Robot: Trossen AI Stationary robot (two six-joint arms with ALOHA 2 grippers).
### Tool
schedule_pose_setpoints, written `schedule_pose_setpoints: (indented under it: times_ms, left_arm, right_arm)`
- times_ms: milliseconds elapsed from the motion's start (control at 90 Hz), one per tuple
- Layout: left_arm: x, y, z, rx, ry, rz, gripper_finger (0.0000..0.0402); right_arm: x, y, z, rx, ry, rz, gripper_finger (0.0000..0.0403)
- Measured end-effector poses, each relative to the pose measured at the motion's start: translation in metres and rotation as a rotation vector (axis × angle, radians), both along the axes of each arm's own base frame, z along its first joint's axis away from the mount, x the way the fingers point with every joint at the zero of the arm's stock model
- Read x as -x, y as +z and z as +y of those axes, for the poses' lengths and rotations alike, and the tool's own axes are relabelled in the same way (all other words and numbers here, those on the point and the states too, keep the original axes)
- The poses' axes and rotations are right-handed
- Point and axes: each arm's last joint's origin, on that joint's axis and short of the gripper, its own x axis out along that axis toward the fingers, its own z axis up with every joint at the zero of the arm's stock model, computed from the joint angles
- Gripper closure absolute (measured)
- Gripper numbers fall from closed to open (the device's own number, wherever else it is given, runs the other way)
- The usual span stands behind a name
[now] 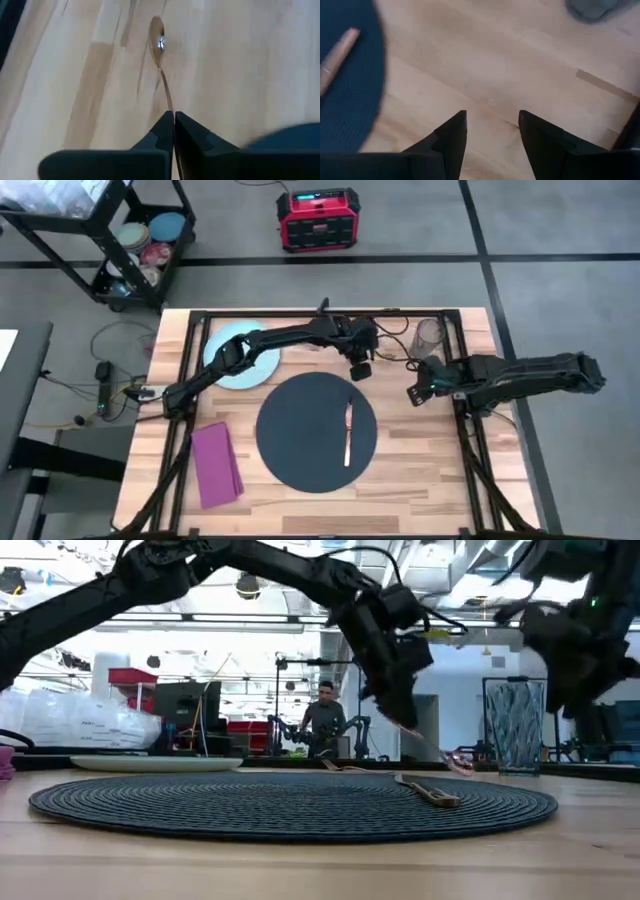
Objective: Set table place
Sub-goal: Put the brown table spoon on the blue table mat to the right of the brown table knife
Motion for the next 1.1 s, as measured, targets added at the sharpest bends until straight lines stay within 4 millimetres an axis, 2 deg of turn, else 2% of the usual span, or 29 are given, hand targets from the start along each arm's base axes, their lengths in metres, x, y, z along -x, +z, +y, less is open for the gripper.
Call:
schedule_pose_setpoints:
  times_ms: [111, 256, 344, 467, 556, 700, 844, 1000, 1100]
  left_arm:
    - [0.005, 0.01, -0.015, 0.011, 0.031, 0.038, 0.0401]
    - [0.007, 0.009, -0.036, 0.002, 0.112, 0.102, 0.0401]
    - [0.006, 0.011, -0.048, 0.001, 0.126, 0.105, 0.0401]
    - [-0.006, 0.014, -0.055, 0.014, 0.155, -0.012, 0.0401]
    - [-0.012, 0.009, -0.05, 0.035, 0.199, -0.083, 0.0401]
    - [-0.013, -0.003, -0.024, 0.124, 0.27, -0.156, 0.0391]
    - [-0.008, -0.014, -0.01, 0.193, 0.249, -0.135, 0.0346]
    - [-0.005, -0.024, -0.007, 0.152, 0.166, -0.088, 0.0291]
    - [-0.004, -0.026, -0.008, 0.089, 0.09, -0.058, 0.0272]
  right_arm:
    - [0.014, 0.02, 0.0, 0.031, 0.072, -0.001, 0.0237]
    - [0.039, 0.041, 0.001, 0.074, 0.16, 0.013, 0.0237]
    - [0.055, 0.047, 0.002, 0.096, 0.207, 0.017, 0.0237]
    - [0.078, 0.047, 0.003, 0.114, 0.24, 0.013, 0.0237]
    - [0.087, 0.045, 0.003, 0.12, 0.242, -0.023, 0.0237]
    - [0.094, 0.046, 0.004, 0.123, 0.242, -0.07, 0.0237]
    - [0.093, 0.046, 0.004, 0.13, 0.258, -0.068, 0.0237]
    - [0.087, 0.048, 0.003, 0.14, 0.261, -0.096, 0.0237]
    - [0.079, 0.052, 0.003, 0.143, 0.238, -0.161, 0.0237]
